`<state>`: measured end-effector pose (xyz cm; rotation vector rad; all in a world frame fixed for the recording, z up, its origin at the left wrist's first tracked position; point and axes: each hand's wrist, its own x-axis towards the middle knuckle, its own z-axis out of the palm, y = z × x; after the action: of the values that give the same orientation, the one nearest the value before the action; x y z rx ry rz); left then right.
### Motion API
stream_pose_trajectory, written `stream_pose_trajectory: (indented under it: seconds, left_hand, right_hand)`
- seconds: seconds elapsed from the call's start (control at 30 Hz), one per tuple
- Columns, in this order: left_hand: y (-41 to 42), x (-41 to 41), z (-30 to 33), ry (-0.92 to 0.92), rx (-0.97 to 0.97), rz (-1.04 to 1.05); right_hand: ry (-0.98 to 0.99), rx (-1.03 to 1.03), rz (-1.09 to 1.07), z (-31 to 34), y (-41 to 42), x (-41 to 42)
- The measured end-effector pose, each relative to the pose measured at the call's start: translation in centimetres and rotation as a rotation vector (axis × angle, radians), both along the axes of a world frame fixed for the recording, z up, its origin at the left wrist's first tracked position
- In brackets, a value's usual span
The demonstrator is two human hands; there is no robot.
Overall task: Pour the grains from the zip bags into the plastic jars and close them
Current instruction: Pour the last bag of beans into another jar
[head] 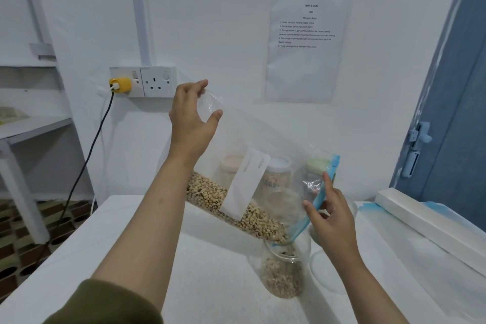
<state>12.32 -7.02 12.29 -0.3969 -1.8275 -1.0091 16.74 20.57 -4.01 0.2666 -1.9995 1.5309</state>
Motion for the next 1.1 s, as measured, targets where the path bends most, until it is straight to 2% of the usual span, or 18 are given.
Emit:
stream_pose_trajectory:
  seconds: [1.1]
  left_hand:
    - [-0.1,0.6,0.3,0.006,0.001,-0.037]
  right_hand:
    - [-0.024,-0.005,-0.031,0.5,-0.2,1.1]
